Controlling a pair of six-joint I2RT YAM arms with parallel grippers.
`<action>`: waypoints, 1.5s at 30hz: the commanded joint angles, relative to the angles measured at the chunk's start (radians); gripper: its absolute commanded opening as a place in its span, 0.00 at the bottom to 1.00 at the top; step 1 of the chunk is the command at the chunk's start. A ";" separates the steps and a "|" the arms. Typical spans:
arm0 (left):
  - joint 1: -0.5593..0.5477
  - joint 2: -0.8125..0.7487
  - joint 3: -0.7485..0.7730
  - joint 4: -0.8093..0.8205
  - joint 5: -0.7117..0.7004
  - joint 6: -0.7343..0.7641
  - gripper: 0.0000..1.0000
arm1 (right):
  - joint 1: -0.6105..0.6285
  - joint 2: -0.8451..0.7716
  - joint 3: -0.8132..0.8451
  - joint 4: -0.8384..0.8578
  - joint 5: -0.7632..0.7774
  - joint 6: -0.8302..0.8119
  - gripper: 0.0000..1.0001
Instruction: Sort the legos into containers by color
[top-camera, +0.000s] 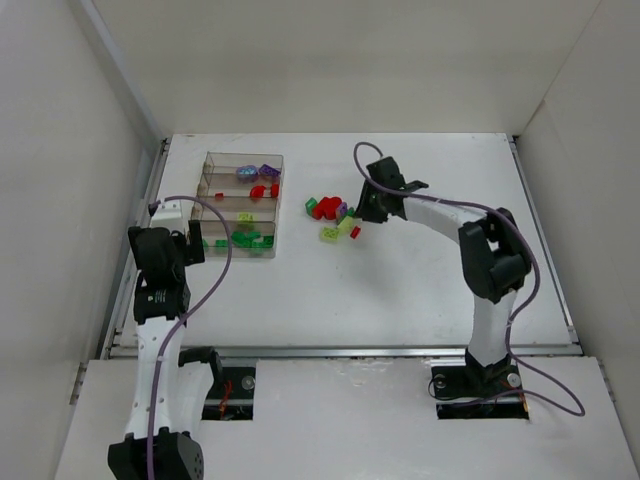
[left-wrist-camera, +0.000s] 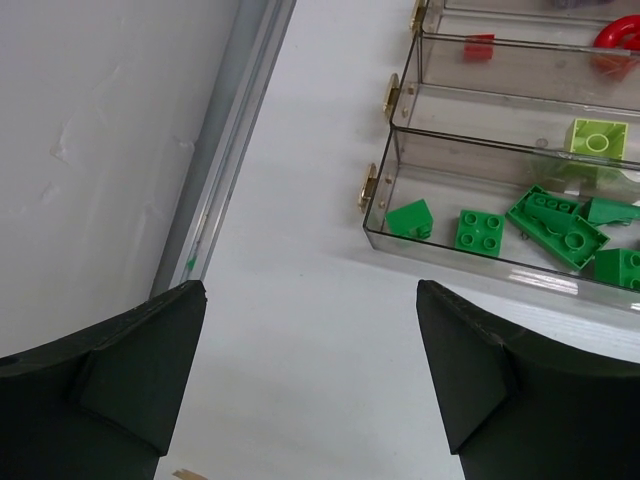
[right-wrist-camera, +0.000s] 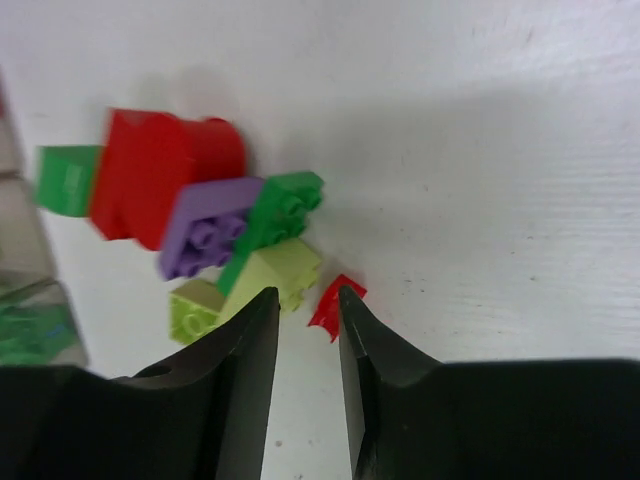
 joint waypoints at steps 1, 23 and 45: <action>0.005 -0.039 -0.002 0.049 -0.017 0.002 0.84 | 0.045 0.052 0.086 -0.066 0.054 0.022 0.35; 0.005 -0.048 -0.012 0.049 -0.026 -0.007 0.85 | 0.148 0.040 0.125 -0.189 0.289 0.001 0.69; 0.005 -0.076 -0.012 0.049 -0.026 -0.007 0.88 | 0.148 0.193 0.238 -0.279 0.396 0.174 0.56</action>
